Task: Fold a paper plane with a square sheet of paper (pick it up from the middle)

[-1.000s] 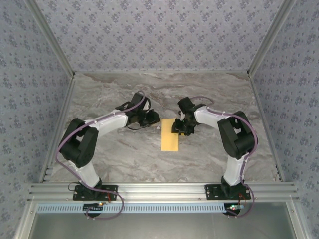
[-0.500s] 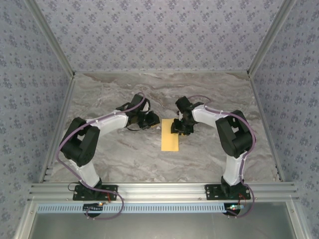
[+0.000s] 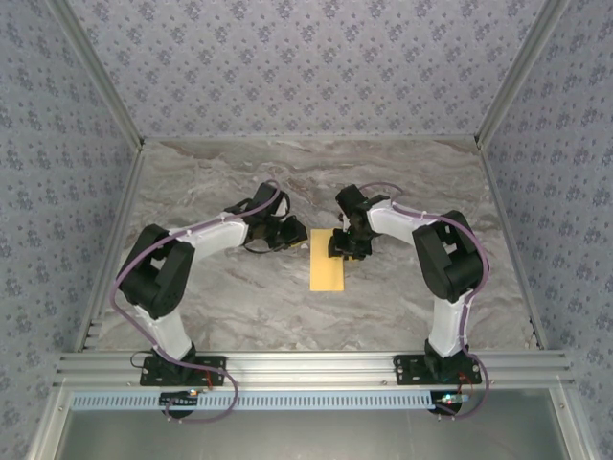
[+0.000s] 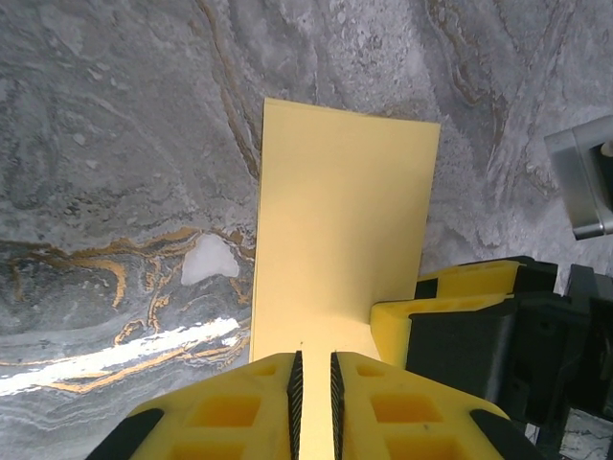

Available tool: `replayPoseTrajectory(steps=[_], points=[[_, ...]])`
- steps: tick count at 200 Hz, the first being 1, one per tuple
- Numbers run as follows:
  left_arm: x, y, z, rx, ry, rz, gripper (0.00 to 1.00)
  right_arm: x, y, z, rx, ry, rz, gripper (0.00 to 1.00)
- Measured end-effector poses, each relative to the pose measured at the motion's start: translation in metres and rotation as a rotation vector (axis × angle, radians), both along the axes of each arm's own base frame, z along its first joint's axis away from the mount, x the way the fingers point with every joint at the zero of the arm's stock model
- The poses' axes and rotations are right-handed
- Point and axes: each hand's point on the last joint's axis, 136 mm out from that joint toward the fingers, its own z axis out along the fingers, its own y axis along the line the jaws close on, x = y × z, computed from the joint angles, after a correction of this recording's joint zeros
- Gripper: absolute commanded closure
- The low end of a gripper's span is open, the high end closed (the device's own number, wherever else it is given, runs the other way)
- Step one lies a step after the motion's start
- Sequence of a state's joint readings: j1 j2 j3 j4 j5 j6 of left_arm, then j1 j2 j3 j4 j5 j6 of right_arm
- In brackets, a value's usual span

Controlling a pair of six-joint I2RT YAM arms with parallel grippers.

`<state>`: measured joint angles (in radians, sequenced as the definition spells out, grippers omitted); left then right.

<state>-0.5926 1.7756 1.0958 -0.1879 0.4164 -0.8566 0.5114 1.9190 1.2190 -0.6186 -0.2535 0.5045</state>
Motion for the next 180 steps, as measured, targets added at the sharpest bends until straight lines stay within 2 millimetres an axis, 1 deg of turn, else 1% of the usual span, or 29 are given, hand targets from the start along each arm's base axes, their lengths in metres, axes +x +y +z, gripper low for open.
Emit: replayPoseTrajectory(steps=[24, 68, 100, 180], points=[[-0.005, -0.006, -0.004, -0.008, 0.015, -0.023, 0.81, 0.0, 0.0, -0.001, -0.003, 0.005, 0.0, 0.56], [-0.02, -0.018, -0.019, -0.003, 0.059, -0.068, 0.82, 0.0, 0.0, -0.002, -0.007, 0.014, -0.004, 0.56], [-0.023, -0.022, -0.027, 0.005, 0.077, -0.081, 0.83, 0.0, 0.0, -0.002, -0.007, 0.016, -0.007, 0.56], [-0.025, -0.028, -0.028, -0.002, 0.087, -0.097, 0.84, 0.0, 0.0, -0.003, -0.011, 0.025, -0.015, 0.55]])
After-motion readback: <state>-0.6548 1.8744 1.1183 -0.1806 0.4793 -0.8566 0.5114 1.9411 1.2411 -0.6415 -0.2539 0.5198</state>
